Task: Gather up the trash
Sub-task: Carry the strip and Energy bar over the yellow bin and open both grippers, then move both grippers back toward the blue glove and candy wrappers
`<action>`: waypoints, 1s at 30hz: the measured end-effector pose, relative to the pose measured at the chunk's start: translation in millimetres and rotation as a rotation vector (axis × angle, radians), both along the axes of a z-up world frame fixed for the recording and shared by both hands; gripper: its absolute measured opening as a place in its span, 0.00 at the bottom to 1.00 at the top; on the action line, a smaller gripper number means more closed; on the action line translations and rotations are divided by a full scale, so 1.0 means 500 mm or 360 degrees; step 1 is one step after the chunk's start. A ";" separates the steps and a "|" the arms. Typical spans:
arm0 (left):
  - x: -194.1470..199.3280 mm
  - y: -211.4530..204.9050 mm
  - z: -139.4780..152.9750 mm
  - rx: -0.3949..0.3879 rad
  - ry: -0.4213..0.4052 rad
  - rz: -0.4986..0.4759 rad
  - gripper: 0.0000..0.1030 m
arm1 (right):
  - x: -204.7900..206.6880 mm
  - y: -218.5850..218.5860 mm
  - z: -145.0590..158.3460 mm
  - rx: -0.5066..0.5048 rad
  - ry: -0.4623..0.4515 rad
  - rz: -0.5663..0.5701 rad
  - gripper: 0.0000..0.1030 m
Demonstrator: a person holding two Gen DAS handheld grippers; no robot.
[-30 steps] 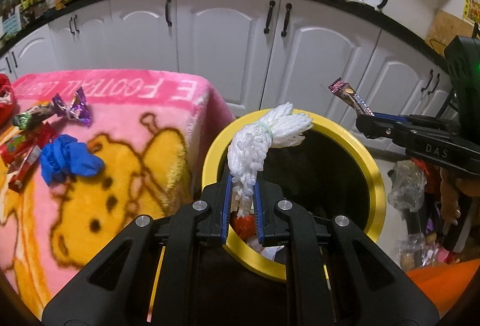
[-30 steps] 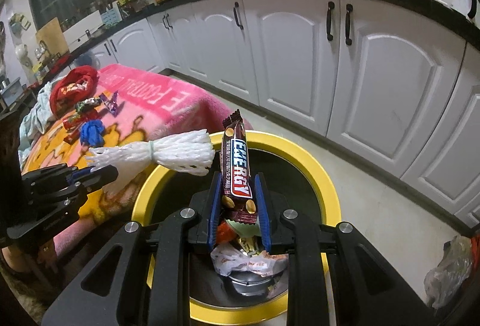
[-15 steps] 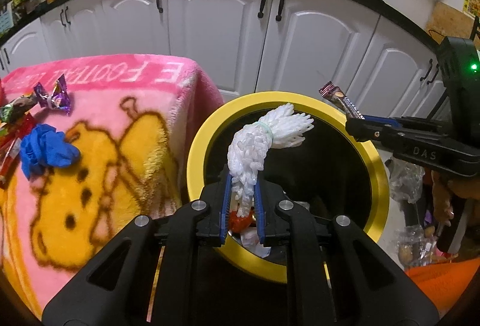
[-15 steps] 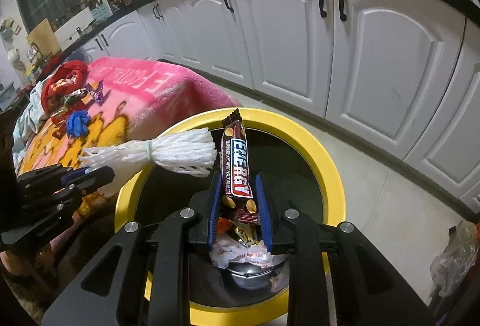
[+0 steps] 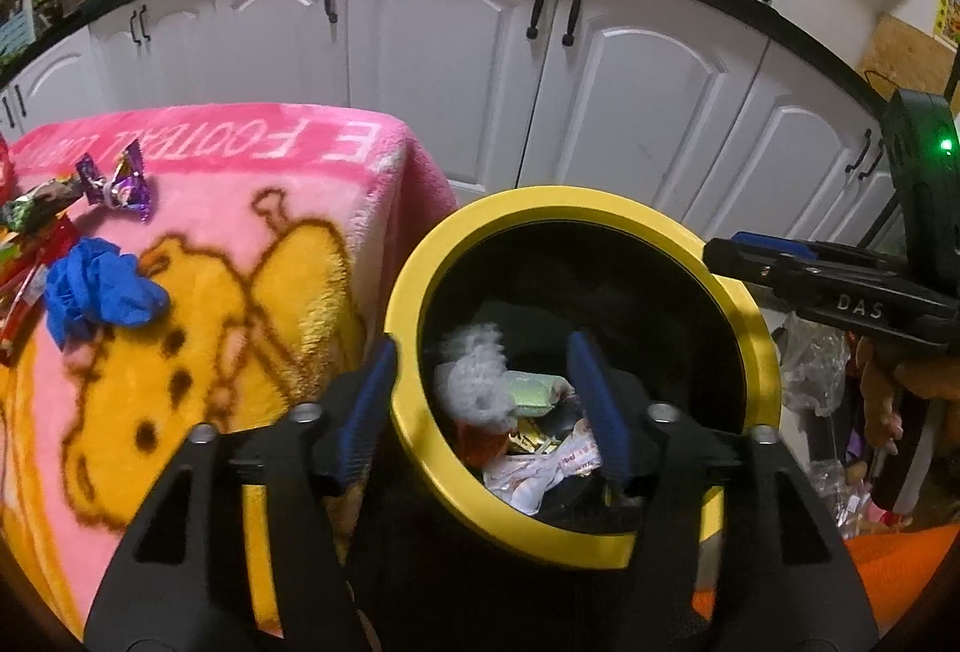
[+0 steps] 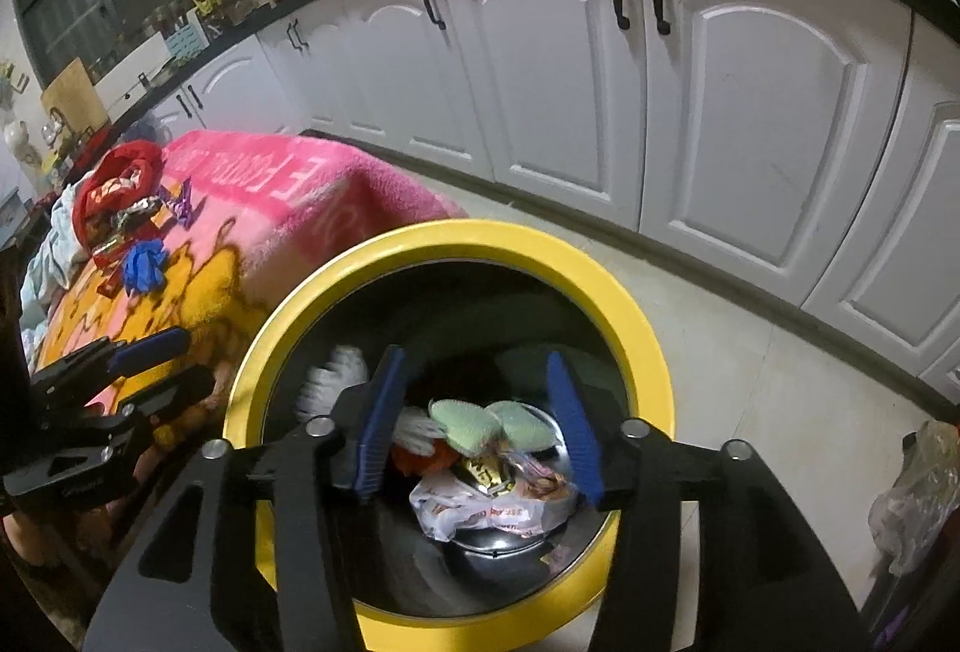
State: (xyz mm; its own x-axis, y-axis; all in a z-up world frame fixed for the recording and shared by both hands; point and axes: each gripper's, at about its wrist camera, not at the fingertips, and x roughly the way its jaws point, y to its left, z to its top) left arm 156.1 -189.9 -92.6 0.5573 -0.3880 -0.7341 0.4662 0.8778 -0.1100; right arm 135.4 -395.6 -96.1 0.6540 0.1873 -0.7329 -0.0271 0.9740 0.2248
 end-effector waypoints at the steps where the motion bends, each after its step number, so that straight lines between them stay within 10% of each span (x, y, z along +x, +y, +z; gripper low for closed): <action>1: 0.000 0.004 0.001 -0.0005 0.0002 0.0010 0.57 | -0.001 0.000 0.003 -0.0006 -0.0006 -0.0002 0.48; 8: 0.002 0.032 0.020 -0.0047 -0.0020 0.0084 0.89 | -0.007 0.010 0.026 -0.0057 -0.0068 0.0001 0.59; 30: -0.024 0.149 0.108 -0.0123 -0.0227 0.0324 0.89 | -0.033 0.121 0.117 -0.0156 -0.0263 0.0196 0.68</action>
State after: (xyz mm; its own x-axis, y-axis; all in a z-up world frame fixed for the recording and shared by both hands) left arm 144.3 -115.5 -38.6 0.7252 -0.3094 -0.6151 0.2965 0.9466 -0.1266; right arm 118.9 -335.2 -37.5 0.7434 0.2066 -0.6362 -0.1758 0.9780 0.1121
